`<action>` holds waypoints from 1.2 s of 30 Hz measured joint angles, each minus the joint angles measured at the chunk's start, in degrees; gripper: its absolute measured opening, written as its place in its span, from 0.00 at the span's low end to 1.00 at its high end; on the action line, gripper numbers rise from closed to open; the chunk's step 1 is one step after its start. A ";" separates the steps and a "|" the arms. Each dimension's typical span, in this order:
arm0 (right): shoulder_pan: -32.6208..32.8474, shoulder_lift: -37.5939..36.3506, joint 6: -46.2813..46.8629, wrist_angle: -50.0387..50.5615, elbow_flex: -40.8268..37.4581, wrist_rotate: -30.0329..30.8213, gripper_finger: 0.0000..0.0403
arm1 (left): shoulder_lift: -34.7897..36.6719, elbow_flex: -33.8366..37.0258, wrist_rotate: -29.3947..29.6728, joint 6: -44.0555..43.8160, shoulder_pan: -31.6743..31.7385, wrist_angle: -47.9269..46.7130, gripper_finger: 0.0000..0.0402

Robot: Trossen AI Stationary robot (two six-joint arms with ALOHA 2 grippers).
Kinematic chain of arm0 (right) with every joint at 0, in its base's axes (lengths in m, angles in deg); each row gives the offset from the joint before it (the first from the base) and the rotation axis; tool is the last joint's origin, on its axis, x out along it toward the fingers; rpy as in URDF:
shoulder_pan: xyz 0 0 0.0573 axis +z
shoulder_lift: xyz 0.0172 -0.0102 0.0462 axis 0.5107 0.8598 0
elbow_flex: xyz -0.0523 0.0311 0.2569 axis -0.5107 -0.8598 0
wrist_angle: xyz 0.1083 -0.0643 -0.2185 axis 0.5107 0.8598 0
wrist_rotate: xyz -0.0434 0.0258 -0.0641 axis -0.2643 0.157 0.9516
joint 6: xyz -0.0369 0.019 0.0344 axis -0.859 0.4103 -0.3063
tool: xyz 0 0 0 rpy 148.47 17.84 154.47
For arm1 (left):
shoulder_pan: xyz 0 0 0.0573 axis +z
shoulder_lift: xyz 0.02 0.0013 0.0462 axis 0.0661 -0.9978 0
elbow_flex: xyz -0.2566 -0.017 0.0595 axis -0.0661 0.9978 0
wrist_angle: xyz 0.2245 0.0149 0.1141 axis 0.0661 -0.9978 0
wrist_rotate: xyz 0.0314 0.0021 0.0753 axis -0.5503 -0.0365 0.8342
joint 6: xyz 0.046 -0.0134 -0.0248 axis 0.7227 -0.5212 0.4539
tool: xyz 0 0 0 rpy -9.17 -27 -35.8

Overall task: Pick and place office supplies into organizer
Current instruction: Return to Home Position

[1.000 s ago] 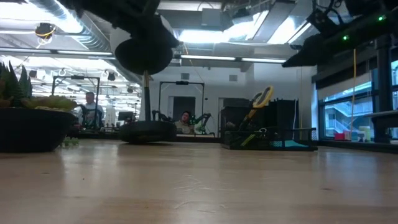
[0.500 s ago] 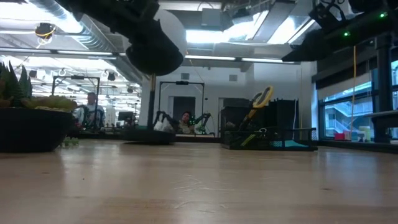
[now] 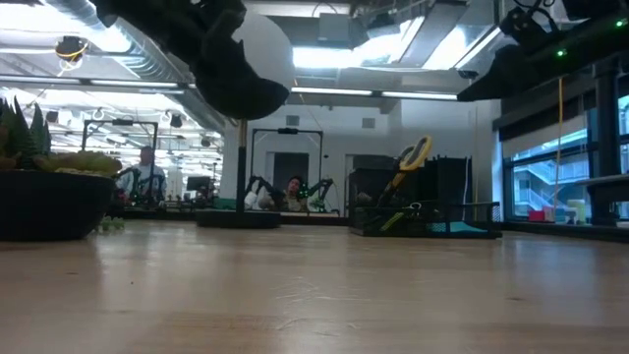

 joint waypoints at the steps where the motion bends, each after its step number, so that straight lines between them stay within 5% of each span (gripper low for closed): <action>1: 0.00 -0.22 0.05 0.79 0.00 0.04 0.32 | 0.22 0.00 0.07 0.03 -0.26 -0.41 0.15; 15: -0.02 -6.38 1.72 0.97 -7.31 0.14 0.32 | 6.86 -0.02 0.58 -8.69 -3.79 -14.32 0.15; 24: -0.11 -10.12 1.67 0.09 -8.92 0.11 0.32 | 15.27 -0.02 20.51 -21.47 -11.89 -31.76 0.15; 30: -0.11 -10.22 1.68 0.13 -8.92 0.02 0.32 | 21.55 6.01 26.02 -20.74 -12.16 -30.96 0.15; 36: -0.11 -10.18 1.56 0.15 -8.92 0.02 0.32 | 27.52 14.87 21.24 -17.87 -6.91 -22.91 0.15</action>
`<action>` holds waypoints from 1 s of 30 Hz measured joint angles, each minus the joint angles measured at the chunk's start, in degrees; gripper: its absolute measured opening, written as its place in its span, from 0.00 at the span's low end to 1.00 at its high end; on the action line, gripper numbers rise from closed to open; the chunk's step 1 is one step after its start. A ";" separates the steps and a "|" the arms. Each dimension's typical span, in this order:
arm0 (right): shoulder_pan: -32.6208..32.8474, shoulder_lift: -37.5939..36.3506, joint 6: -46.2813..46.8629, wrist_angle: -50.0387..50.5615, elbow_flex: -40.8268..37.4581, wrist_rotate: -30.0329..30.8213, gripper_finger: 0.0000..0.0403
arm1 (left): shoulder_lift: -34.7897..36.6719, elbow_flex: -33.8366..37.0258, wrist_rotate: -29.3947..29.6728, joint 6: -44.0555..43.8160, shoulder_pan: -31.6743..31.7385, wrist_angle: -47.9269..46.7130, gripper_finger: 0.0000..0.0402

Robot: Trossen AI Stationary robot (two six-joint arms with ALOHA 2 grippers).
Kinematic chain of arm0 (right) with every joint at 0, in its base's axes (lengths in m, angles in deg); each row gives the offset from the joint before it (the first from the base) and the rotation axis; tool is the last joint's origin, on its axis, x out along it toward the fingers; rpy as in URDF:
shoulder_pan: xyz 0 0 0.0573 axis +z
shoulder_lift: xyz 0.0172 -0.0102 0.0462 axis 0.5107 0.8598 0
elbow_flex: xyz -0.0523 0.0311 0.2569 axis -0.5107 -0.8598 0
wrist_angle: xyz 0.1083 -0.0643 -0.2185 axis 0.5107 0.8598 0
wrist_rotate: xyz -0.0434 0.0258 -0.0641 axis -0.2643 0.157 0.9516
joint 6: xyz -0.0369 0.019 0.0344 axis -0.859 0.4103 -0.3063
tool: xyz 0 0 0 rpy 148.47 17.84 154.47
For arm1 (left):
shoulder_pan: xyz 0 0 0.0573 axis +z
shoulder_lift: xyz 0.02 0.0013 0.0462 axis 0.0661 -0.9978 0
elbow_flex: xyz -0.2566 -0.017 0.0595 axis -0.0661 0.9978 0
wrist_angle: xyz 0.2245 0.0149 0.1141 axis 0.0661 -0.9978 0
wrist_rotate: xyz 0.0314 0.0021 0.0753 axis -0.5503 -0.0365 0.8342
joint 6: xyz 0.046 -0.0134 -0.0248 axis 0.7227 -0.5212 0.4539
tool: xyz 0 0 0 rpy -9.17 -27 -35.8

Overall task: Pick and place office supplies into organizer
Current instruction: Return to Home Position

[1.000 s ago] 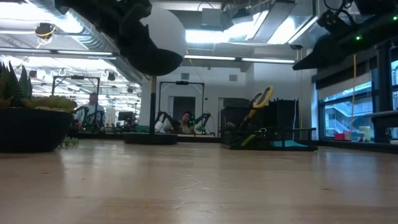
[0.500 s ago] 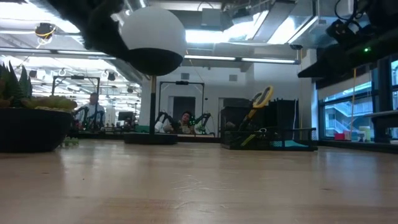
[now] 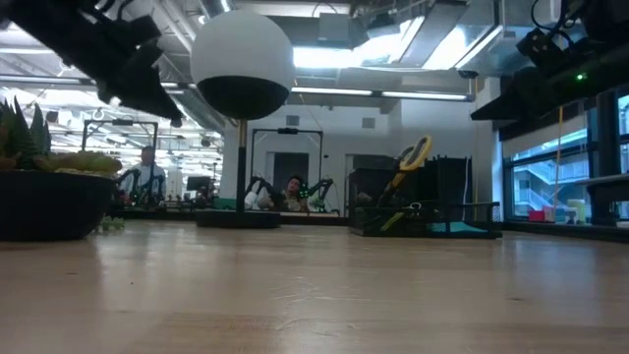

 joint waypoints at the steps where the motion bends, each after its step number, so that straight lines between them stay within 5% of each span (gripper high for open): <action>1: 0.00 0.00 -0.07 0.00 0.00 0.00 0.32 | 0.76 1.23 -1.65 1.78 1.12 2.27 0.15; 6: -0.02 0.00 -0.13 0.00 0.00 0.01 0.32 | 3.87 5.63 -9.89 10.19 8.30 12.76 0.15; 16: 0.00 -0.06 -2.02 2.14 0.00 2.42 0.32 | 9.19 10.00 -21.14 16.57 25.03 19.04 0.15; 21: -0.02 -0.68 -4.66 4.17 0.00 9.37 0.32 | 11.81 13.08 -23.03 18.47 29.78 22.67 0.15; 30: -0.02 -6.06 -4.24 7.87 0.00 9.69 0.32 | 17.72 20.09 -27.01 18.50 34.77 27.61 0.15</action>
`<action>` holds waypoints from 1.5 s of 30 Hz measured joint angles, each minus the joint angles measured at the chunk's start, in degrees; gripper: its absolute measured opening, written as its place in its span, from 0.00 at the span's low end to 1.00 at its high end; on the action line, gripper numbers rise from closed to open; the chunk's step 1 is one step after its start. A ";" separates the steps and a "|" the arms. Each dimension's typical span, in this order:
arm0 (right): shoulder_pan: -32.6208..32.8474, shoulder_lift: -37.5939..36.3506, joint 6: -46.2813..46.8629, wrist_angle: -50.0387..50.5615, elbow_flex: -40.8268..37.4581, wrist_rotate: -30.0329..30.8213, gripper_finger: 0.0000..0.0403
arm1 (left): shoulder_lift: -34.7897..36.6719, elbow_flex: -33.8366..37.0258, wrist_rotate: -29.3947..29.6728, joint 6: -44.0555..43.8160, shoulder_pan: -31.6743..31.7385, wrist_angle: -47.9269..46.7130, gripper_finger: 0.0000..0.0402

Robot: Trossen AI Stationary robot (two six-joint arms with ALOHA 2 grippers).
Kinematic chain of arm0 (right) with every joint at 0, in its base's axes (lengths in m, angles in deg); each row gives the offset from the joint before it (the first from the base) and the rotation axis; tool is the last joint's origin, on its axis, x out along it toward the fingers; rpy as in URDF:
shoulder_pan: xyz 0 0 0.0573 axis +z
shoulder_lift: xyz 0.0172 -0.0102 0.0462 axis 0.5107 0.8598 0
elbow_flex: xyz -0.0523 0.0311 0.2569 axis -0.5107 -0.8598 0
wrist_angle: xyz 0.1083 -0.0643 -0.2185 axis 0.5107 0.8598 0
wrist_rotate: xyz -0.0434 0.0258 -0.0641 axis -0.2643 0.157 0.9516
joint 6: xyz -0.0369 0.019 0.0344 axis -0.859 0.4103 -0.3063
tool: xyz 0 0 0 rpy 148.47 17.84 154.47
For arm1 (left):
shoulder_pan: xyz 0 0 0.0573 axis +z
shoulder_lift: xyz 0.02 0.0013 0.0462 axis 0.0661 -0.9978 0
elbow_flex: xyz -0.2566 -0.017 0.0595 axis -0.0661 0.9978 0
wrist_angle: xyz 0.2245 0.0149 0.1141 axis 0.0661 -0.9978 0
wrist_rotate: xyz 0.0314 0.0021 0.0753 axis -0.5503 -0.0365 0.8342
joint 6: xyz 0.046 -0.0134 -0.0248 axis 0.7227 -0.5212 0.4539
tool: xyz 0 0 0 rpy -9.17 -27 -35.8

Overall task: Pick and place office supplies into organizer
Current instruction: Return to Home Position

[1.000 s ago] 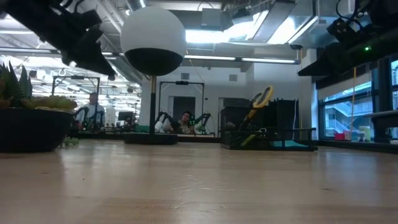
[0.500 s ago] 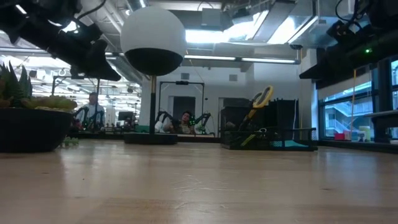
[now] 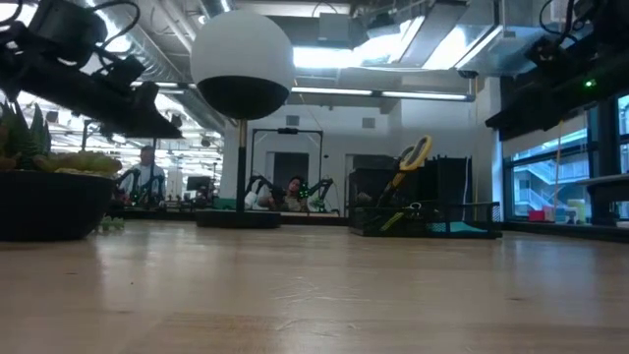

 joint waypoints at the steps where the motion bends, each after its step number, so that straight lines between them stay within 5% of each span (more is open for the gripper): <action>1: 0.00 -1.07 0.22 0.33 0.00 0.00 0.32 | 0.71 0.78 -0.36 0.00 0.31 0.25 0.15; 13: 0.00 -14.02 -0.01 1.63 0.00 -0.63 0.32 | 7.02 5.22 -0.81 2.68 1.03 2.47 0.15; 21: 0.02 -14.20 2.38 0.56 -0.12 -1.43 0.32 | 11.47 5.22 -0.21 7.72 1.06 2.45 0.15; 35: 0.02 -13.63 4.28 -17.16 -12.04 -6.46 0.32 | 12.68 5.22 -0.17 7.50 1.03 0.57 0.15; 45: 0.02 -13.70 4.38 -17.40 -12.24 -8.25 0.32 | 12.66 5.22 -0.14 7.50 1.03 0.64 0.15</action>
